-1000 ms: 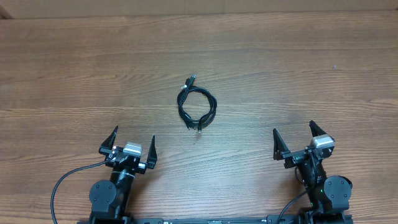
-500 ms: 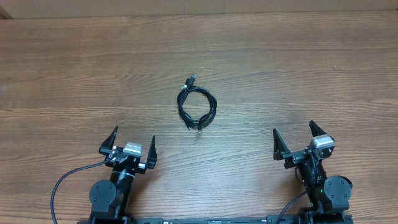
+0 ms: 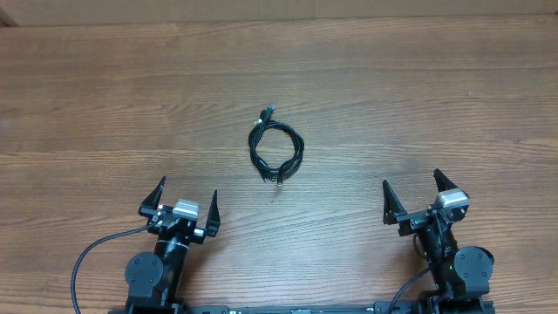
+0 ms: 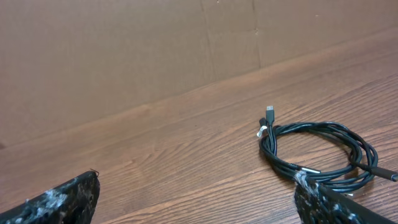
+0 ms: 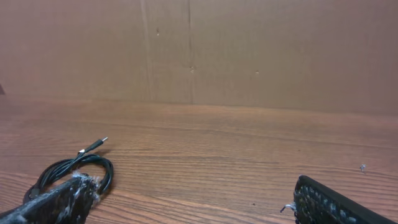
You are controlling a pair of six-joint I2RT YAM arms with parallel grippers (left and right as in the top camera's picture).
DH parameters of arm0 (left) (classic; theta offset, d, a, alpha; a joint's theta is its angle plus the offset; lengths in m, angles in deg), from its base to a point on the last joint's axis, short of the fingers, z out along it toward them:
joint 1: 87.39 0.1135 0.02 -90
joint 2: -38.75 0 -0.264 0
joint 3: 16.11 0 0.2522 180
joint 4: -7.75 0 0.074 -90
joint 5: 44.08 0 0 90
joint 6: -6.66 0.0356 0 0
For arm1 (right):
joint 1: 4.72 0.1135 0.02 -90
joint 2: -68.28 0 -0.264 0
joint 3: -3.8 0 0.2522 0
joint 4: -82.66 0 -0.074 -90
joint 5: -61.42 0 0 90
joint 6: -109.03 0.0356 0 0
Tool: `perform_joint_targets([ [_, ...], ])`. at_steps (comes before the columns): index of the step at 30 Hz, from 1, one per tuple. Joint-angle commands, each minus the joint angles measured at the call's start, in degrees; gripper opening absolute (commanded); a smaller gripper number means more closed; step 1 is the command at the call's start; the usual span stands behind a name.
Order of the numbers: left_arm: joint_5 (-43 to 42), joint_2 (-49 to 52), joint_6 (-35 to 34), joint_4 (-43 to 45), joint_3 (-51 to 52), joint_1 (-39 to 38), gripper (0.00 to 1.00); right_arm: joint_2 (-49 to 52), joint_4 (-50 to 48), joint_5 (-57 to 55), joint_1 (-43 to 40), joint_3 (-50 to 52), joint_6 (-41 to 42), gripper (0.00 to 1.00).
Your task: Untangle cables
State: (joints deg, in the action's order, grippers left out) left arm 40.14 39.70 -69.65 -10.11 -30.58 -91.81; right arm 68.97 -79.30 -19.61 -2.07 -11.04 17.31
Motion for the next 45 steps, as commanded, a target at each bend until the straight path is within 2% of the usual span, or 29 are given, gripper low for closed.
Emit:
perform_joint_targets([
  [1, 0.42, -0.7, -0.61, 0.04, 0.44, -0.2, 1.0, -0.52, -0.26, -0.35, -0.11, 0.61, -0.09, 1.0],
  [22, 0.42, -0.7, -0.61, 0.04, 0.44, -0.2, 1.0, -0.52, -0.81, -0.44, -0.11, 0.61, -0.11, 1.0],
  [25, 3.45, -0.7, 0.7, -0.2, 0.44, -0.2, 1.0, -0.52, -0.31, -0.37, -0.11, 0.61, -0.09, 1.0],
  [32, 1.75, -0.7, -0.26, -0.11, 0.44, -0.2, 1.0, -0.52, -0.31, -0.22, -0.11, 0.61, -0.04, 1.0],
  [34, 1.2, -0.7, -1.81, 0.68, 0.44, -0.2, 1.0, -0.52, -0.33, 0.63, -0.11, 0.61, 0.13, 1.0],
  [37, 1.25, -0.68, -9.44, 0.87, 0.44, -0.09, 0.99, -0.52, -0.33, 1.25, -0.11, 0.59, 3.28, 1.0],
  [39, 1.22, -0.68, -11.74, 0.92, 0.42, -0.09, 1.0, -0.52, -0.33, 1.44, -0.11, 0.59, 6.36, 1.0],
  [45, -1.55, -0.63, -13.55, 0.42, -2.29, -0.09, 1.0, -0.52, 2.32, 7.08, -0.11, -1.53, 7.93, 1.0],
])
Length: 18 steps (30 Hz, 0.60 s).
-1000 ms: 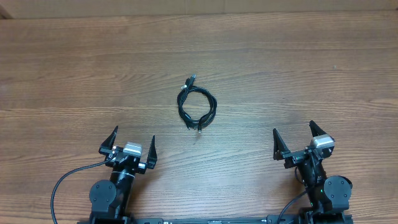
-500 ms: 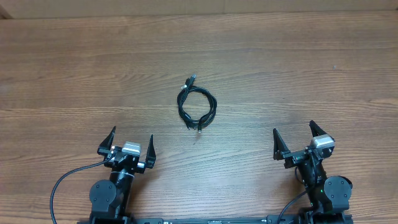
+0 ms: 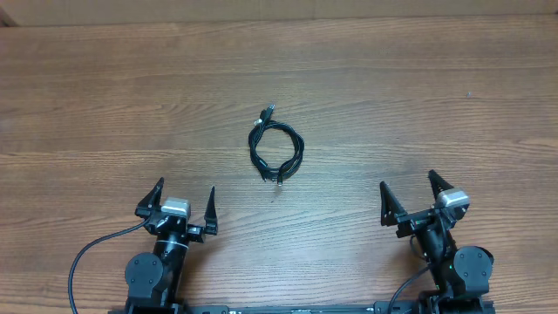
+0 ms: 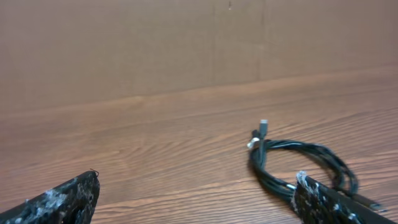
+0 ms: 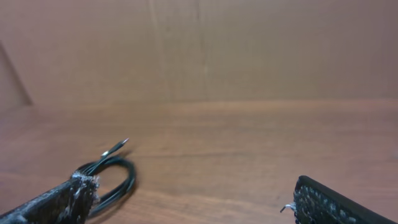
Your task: Untangle cables
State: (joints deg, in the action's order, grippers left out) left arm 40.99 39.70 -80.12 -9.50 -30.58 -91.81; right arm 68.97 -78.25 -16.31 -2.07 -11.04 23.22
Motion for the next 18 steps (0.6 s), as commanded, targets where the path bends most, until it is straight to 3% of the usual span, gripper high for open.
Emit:
perform_joint_targets([
  [1, -2.38, -0.59, -3.45, -1.31, -3.34, -0.09, 1.0, -0.5, 2.23, 4.26, -0.11, -2.14, 2.03, 1.0],
  [9, -7.72, 5.53, -7.43, -11.58, -16.63, -0.09, 0.99, -0.2, 14.86, 5.88, -0.11, -13.75, 2.03, 1.0],
  [18, -14.23, 24.41, -7.52, -19.65, -34.38, -0.11, 0.99, 7.21, 22.62, 7.19, -0.11, -25.75, 2.01, 1.0],
])
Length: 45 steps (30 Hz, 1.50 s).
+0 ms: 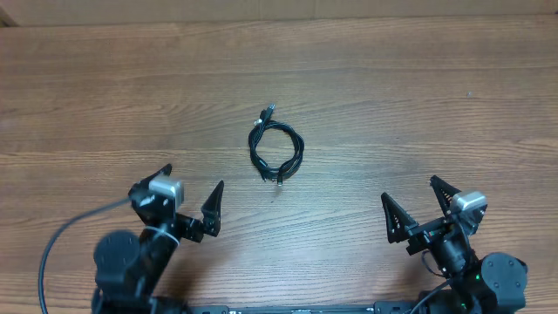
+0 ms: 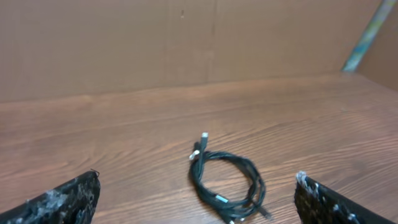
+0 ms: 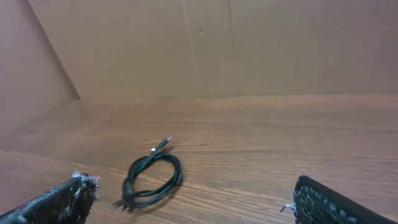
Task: Untangle cables
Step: 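Reach the left gripper to the black cable bundle and grasp it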
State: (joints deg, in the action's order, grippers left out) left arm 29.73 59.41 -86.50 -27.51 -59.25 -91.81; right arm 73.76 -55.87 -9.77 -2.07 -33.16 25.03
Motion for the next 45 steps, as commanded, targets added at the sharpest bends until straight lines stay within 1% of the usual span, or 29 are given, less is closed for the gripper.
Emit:
perform_joint_targets([
  [1, -2.97, 8.33, -1.14, -4.04, -9.57, -0.09, 0.99, 4.0, 0.76, 0.7, -0.11, -5.11, 0.2, 1.0],
  [4, -2.97, 14.97, -1.09, -9.31, -17.77, -0.09, 1.0, 9.07, 3.78, 0.83, -0.11, -9.44, 0.17, 1.0],
  [8, -3.39, 25.16, 0.07, -18.47, -29.99, -0.11, 1.0, 18.91, 9.62, 0.83, -0.11, -17.35, 0.15, 1.0],
  [12, -3.37, 36.72, 1.92, -29.99, -43.32, -0.11, 0.99, 29.18, 15.74, 0.83, -0.11, -26.58, 0.13, 1.0],
  [14, -3.37, 41.88, 1.92, -35.19, -49.27, -0.11, 1.0, 33.94, 19.63, 0.83, -0.11, -31.43, -0.02, 1.0],
  [15, -3.39, 46.1, 1.9, -39.39, -54.01, -0.11, 1.0, 38.58, 24.13, 0.83, -0.11, -36.5, -0.02, 1.0],
  [18, -3.39, 53.05, 1.88, -44.46, -60.0, -0.11, 1.0, 47.04, 32.39, 0.83, -0.11, -45.92, -0.02, 1.0],
  [21, -3.41, 57.88, 1.84, -44.41, -60.37, -0.11, 1.0, 52.7, 34.05, 0.83, -0.11, -50.25, 0.0, 1.0],
  [24, -5.81, 61.9, 1.92, -44.54, -60.35, -0.11, 0.99, 55.91, 33.83, 2.1, -0.11, -50.42, 0.02, 1.0],
  [26, -6.58, 65.05, 1.84, -43.54, -60.35, -0.13, 0.92, 57.99, 34.29, 5.16, -0.11, -50.36, 0.0, 1.0],
  [27, -6.54, 66.62, 1.29, -42.88, -60.35, -0.26, 0.84, 59.3, 34.36, 6.51, -0.11, -50.36, 0.0, 1.0],
  [28, -5.68, 68.87, -1.14, -41.68, -60.35, -0.59, 0.8, 60.57, 34.36, 6.82, -0.11, -50.36, 0.0, 1.0],
  [30, -4.37, 72.04, -3.3, -39.54, -60.35, -1.36, 0.73, 62.47, 34.42, 6.82, -0.11, -50.36, 0.02, 0.94],
  [32, -1.51, 75.47, -7.21, -37.33, -60.35, -2.91, 0.69, 63.93, 34.84, 6.82, -0.11, -50.36, 0.04, 0.93],
  [36, 1.57, 84.39, -12.94, -33.11, -60.35, -8.17, 0.65, 66.16, 35.67, 6.82, -0.11, -50.36, 0.22, 0.91],
  [37, 5.99, 87.03, -15.43, -32.48, -60.35, -9.55, 0.65, 66.36, 35.82, 6.78, -0.11, -50.36, 0.2, 0.91],
  [38, 8.39, 88.52, -16.92, -31.98, -60.35, -10.1, 0.64, 66.38, 35.82, 6.78, -0.11, -50.36, 0.2, 0.91],
  [41, 9.27, 94.05, -17.64, -28.85, -60.37, -11.15, 0.56, 66.4, 35.87, 6.78, -0.11, -50.36, 0.2, 0.91],
  [45, 9.2, 98.23, -17.62, -28.33, -60.35, -11.37, 0.54, 66.4, 35.91, 6.78, -0.11, -50.36, 0.2, 0.91],
])
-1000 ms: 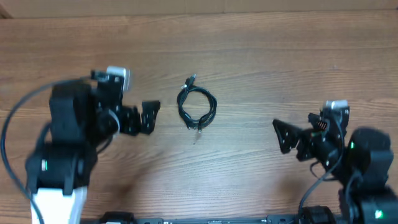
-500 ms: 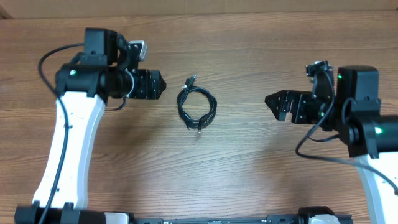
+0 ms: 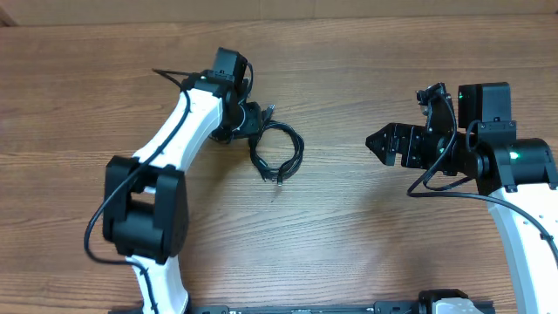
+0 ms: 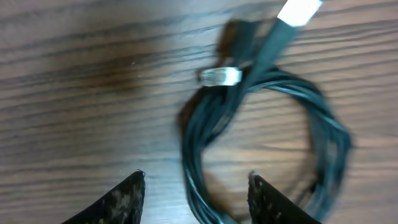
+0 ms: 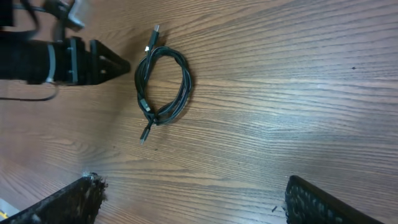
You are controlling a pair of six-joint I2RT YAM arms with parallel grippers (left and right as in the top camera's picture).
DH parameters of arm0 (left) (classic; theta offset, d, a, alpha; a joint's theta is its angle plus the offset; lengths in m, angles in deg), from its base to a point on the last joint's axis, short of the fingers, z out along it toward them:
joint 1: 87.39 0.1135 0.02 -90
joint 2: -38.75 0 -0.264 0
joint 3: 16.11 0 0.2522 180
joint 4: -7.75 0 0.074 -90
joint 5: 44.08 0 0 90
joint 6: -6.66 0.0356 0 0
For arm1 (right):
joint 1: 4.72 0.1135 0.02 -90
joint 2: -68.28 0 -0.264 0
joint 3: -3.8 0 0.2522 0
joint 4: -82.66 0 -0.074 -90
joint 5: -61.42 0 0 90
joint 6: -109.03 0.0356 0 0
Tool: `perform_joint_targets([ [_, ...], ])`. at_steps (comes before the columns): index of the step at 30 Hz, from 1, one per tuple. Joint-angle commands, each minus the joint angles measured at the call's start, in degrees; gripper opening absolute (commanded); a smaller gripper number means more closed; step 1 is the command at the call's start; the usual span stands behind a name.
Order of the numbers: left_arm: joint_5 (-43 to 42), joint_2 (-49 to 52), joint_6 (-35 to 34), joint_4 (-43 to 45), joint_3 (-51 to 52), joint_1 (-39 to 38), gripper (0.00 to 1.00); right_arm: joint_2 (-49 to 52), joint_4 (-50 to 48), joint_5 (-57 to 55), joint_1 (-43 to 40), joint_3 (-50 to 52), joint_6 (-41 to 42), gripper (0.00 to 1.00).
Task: Untangle cables
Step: 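Reach the left gripper to the black cable bundle and grasp it, then lift the bundle with the left gripper toward the right gripper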
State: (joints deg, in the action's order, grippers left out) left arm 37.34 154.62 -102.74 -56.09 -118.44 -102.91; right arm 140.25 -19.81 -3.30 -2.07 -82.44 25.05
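A black cable (image 3: pixel 300 148) lies coiled in a small loop on the wooden table (image 3: pixel 410 61), with one silver plug (image 3: pixel 269 110) pointing away at its far end. My left gripper (image 3: pixel 252 120) is open, low over the coil's far left side. In the left wrist view, blurred, the coil's left strands (image 4: pixel 193 143) run between the fingertips (image 4: pixel 127 196), and a pale tie (image 4: pixel 221 76) binds them. My right gripper (image 3: pixel 377 142) is open, raised to the right of the coil. From the right wrist view, the whole coil (image 5: pixel 186 81) lies well ahead of that gripper (image 5: pixel 193 179).
My left arm's white link (image 3: pixel 179 126) stretches across the left of the table toward the coil. A cardboard wall (image 3: pixel 288 8) runs along the far edge. My right arm (image 3: pixel 514 166) stands at the right side.
Both arms have left the front edge. My left gripper now sits open over the coil's far left side. My right gripper is raised right of the coil, looking down.
At first both grippers stood open near the front edge, with the coil lying ahead at mid-table. They turned a little and rose slightly, still far from it. Now the left gripper straddles the coil's strands and the right hangs beside it. The coil has not moved.
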Motion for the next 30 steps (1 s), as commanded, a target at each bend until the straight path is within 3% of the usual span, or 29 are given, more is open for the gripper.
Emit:
perform_joint_targets([
  [1, 1.55, 3.85, -1.38, 0.52, -1.18, -0.28, 0.54, -0.09, -0.17, 0.31, -0.11, -1.07, 0.17, 0.91],
  [8, 1.6, 7.58, -0.61, 2.95, -1.16, -1.22, 0.46, -0.09, -0.07, 0.31, -0.11, -1.07, 0.17, 0.91],
  [18, 3.45, 8.52, -0.35, 4.09, -1.16, -1.42, 0.04, -0.09, 1.29, 0.31, -0.11, -1.07, 0.17, 0.92],
  [25, -2.34, 4.13, -0.04, -3.19, -6.6, -0.68, 0.04, -0.09, -0.52, 4.15, -0.09, -1.07, 0.2, 0.92],
  [30, -10.64, -1.84, 5.49, -7.48, -13.33, -0.28, 0.04, -0.09, -3.96, 11.3, -0.09, -1.07, 0.22, 0.9],
])
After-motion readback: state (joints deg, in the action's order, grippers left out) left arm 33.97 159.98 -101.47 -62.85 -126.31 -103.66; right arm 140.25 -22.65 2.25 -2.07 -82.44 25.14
